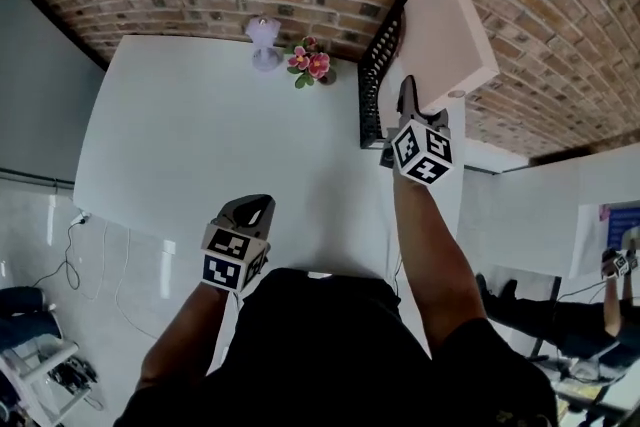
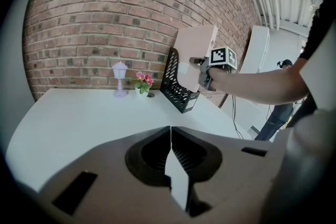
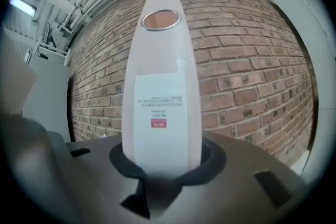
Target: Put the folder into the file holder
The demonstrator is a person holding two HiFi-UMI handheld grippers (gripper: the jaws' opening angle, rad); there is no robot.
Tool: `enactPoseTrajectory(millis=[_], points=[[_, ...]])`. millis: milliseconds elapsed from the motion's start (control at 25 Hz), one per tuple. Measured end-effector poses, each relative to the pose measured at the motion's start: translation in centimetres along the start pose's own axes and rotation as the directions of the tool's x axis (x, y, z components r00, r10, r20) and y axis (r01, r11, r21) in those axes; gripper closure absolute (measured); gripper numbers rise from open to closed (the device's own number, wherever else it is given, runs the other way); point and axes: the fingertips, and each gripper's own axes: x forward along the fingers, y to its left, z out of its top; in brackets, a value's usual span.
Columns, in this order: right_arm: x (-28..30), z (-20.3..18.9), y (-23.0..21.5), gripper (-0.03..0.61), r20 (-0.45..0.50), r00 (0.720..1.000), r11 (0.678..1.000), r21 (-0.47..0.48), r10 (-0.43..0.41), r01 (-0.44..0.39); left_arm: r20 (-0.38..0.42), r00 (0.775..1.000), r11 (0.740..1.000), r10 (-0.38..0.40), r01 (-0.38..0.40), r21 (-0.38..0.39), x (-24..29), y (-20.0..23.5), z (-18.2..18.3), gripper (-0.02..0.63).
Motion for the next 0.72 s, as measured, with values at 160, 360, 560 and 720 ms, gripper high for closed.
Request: enactPoseTrajectory(millis=[160,360,560,720], points=[[0.4,0.8,0.2,0.445,0.039,0.999,1.000,-0.013,-0.010,0.011,-0.001,1.000,1.000,0.004,-0.004,-0.004,0.2,0.3,0.1,0.607],[0.9,-0.1,0.6,0.440,0.047,0.999,1.000,-0.027,-0.004,0.005,-0.013,1.000,0.999,0.017,-0.017,-0.027,-0.3,0.7,-0.8,0.607],[1.1,-2.3,0.7,0.432,0.005,1.000,1.000,-0.019,-0.005,0.005,-0.014,0.999,0.999,0.030,-0.031,-0.034,-0.1,1.4,-0.6,0.607],[0.9,-2.2,0.5,0.433,-0.004,1.000,1.000,-0.017,-0.004,0.004,-0.017,1.000,0.999,0.026,-0.026,-0.039,0.2,1.2,-0.7,0.607]])
